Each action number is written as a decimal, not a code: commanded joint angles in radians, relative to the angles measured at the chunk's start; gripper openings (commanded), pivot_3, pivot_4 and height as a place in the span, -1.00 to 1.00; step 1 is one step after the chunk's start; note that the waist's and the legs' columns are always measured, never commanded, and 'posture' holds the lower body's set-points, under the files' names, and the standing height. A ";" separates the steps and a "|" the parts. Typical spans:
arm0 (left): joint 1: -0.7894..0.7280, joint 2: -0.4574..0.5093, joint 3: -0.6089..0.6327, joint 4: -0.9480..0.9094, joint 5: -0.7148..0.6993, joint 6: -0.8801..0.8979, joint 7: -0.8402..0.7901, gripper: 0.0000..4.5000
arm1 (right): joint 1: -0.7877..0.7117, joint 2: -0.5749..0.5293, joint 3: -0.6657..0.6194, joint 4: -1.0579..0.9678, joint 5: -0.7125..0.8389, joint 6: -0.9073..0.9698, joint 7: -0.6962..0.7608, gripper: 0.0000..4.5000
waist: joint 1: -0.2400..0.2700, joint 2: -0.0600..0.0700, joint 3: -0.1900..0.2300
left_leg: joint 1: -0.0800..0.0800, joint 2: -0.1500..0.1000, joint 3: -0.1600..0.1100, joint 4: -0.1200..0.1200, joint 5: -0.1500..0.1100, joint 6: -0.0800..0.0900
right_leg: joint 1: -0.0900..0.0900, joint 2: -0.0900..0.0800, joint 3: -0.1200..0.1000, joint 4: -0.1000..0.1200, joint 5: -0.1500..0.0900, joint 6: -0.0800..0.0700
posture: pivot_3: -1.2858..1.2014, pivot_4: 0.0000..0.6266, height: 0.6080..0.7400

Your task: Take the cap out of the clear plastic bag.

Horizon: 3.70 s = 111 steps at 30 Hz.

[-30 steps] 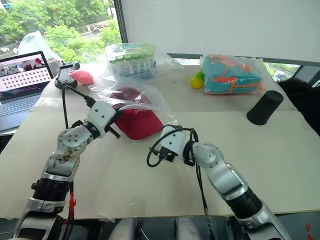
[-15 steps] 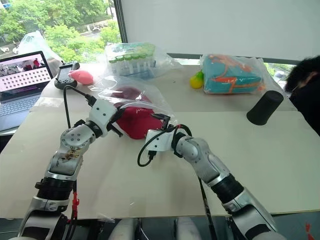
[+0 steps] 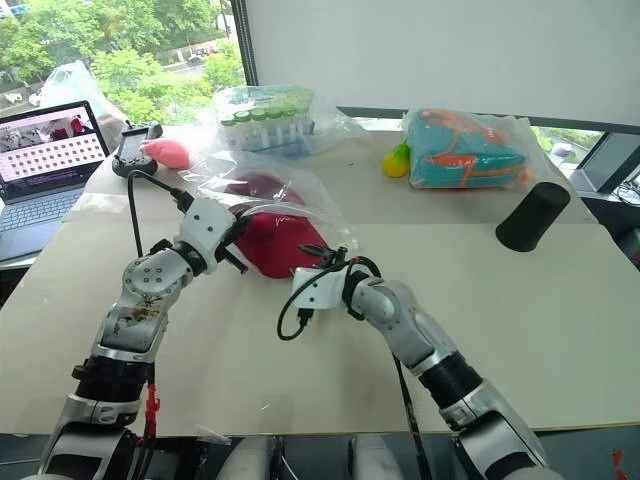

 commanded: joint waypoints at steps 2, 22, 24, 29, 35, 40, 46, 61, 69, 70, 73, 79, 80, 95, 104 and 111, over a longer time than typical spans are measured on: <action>-0.003 0.007 0.012 -0.042 -0.003 -0.005 0.003 -1.00 | 0.009 -0.035 -0.079 -0.094 0.040 0.013 0.047 0.20 | -0.005 0.000 0.000 | 0.000 0.000 0.000 0.000 0.000 0.000 | 0.000 0.000 0.000 0.000 0.000 0.000 | 0.03 -0.52 1.00; 0.002 0.010 0.013 -0.054 -0.006 0.001 -0.008 -1.00 | -0.055 0.054 -0.018 0.090 -0.151 -0.035 -0.072 0.20 | -0.007 0.000 0.000 | 0.000 0.000 0.000 0.000 0.000 0.000 | 0.000 0.000 0.000 0.000 0.000 0.000 | 0.03 -0.52 1.00; 0.004 0.009 0.013 -0.056 -0.005 0.002 -0.007 -1.00 | -0.067 0.071 -0.013 0.105 -0.158 -0.038 -0.083 0.20 | -0.008 0.000 0.000 | 0.000 0.000 0.000 0.000 0.000 0.000 | 0.000 0.000 0.000 0.000 0.000 0.000 | 0.03 -0.52 1.00; 0.008 0.010 0.012 -0.062 -0.004 0.007 -0.007 -1.00 | -0.080 0.118 -0.006 0.114 -0.157 -0.038 -0.091 0.20 | -0.014 0.000 0.000 | 0.000 0.000 0.000 0.000 0.000 0.000 | 0.000 0.000 0.000 0.000 0.000 0.000 | 0.03 -0.52 1.00; 0.008 0.009 0.011 -0.062 -0.003 0.008 -0.006 -1.00 | -0.068 0.131 0.003 0.104 -0.154 -0.039 -0.082 -0.56 | -0.020 0.000 0.000 | 0.000 0.000 0.000 0.000 0.000 0.000 | 0.000 0.000 0.000 0.000 0.000 0.000 | 0.03 -0.52 1.00; 0.012 0.009 0.010 -0.065 -0.002 0.006 -0.005 -1.00 | -0.070 0.136 0.006 0.116 -0.163 -0.023 -0.089 -0.97 | -0.024 0.000 0.000 | 0.000 0.000 -0.001 0.000 0.000 0.000 | 0.000 0.000 0.000 0.000 0.000 0.000 | 0.03 -0.52 1.00; 0.034 0.012 0.017 -0.077 -0.013 -0.007 -0.013 -1.00 | -0.066 0.155 -0.012 0.094 -0.135 -0.002 -0.081 -0.97 | -0.026 0.000 0.000 | 0.000 0.000 -0.001 0.000 0.000 0.000 | 0.000 0.000 0.000 0.000 0.000 0.000 | 0.03 -0.52 1.00; 0.182 0.091 0.037 0.028 -0.004 -0.225 -0.072 -1.00 | -0.029 0.049 -0.325 -0.451 0.374 0.535 0.288 -0.97 | -0.020 0.000 0.000 | 0.000 0.000 -0.001 -0.001 0.000 0.000 | 0.000 0.000 -0.001 0.000 0.000 0.000 | 0.03 -0.52 1.00; 0.164 0.065 0.019 0.038 0.004 -0.232 -0.064 -1.00 | -0.058 0.000 -0.600 -0.629 0.917 1.033 0.392 -0.97 | -0.019 0.000 0.000 | 0.000 0.001 -0.001 -0.001 0.000 0.000 | 0.000 0.000 -0.001 0.000 0.000 0.000 | 0.03 -0.52 1.00; 0.163 0.064 0.018 0.039 0.004 -0.233 -0.063 -1.00 | -0.066 -0.008 -0.632 -0.624 0.962 1.059 0.392 -0.97 | -0.021 0.000 0.000 | 0.001 0.001 -0.001 -0.001 0.000 0.000 | 0.000 0.000 -0.001 0.000 0.000 0.000 | 0.03 -0.52 1.00; 0.162 0.064 0.017 0.041 0.005 -0.236 -0.063 -1.00 | -0.127 0.022 -0.738 -0.551 1.061 1.092 0.317 -0.97 | -0.023 0.000 0.000 | 0.001 0.001 -0.001 -0.002 0.000 0.000 | 0.000 0.000 -0.001 0.000 0.000 0.000 | 0.03 -0.52 1.00; 0.174 0.068 0.019 0.033 0.003 -0.236 -0.066 -1.00 | -0.272 0.130 -0.947 -0.392 1.274 1.098 0.090 -0.97 | -0.024 0.000 0.000 | 0.000 0.001 -0.001 -0.002 0.000 0.000 | 0.000 0.000 -0.001 0.000 0.000 0.000 | 0.03 -0.52 1.00; 0.176 0.068 0.019 0.031 0.003 -0.236 -0.066 -1.00 | -0.290 0.139 -0.972 -0.369 1.304 1.095 0.053 -0.97 | -0.024 0.000 0.000 | 0.000 0.001 -0.001 -0.002 0.000 0.000 | 0.000 0.000 -0.001 0.000 0.000 0.000 | 0.03 -0.52 1.00; 0.304 0.222 0.019 0.039 0.042 -0.638 -0.162 -1.00 | -0.268 0.020 -0.501 -0.154 0.642 0.377 -0.108 -0.97 | -0.035 0.001 0.001 | 0.000 0.001 0.002 -0.005 0.000 0.000 | -0.003 0.000 0.001 -0.001 -0.001 -0.001 | 0.03 -0.52 1.00; 0.263 0.335 0.011 0.264 -0.003 -0.933 -0.272 -1.00 | -0.189 -0.120 -0.183 0.008 0.077 -0.127 -0.181 -0.97 | -0.022 0.002 0.001 | -0.001 0.001 0.003 -0.005 0.000 0.000 | -0.004 -0.001 0.000 -0.002 -0.001 -0.001 | 0.03 -0.52 1.00; 0.150 0.347 -0.038 0.512 0.008 -1.105 -0.340 -1.00 | -0.054 -0.167 -0.024 -0.015 -0.106 -0.279 -0.117 -0.97 | -0.023 0.002 0.001 | -0.001 0.001 0.004 -0.005 0.000 0.000 | -0.004 -0.002 0.000 -0.002 -0.002 -0.002 | 0.03 -0.52 1.00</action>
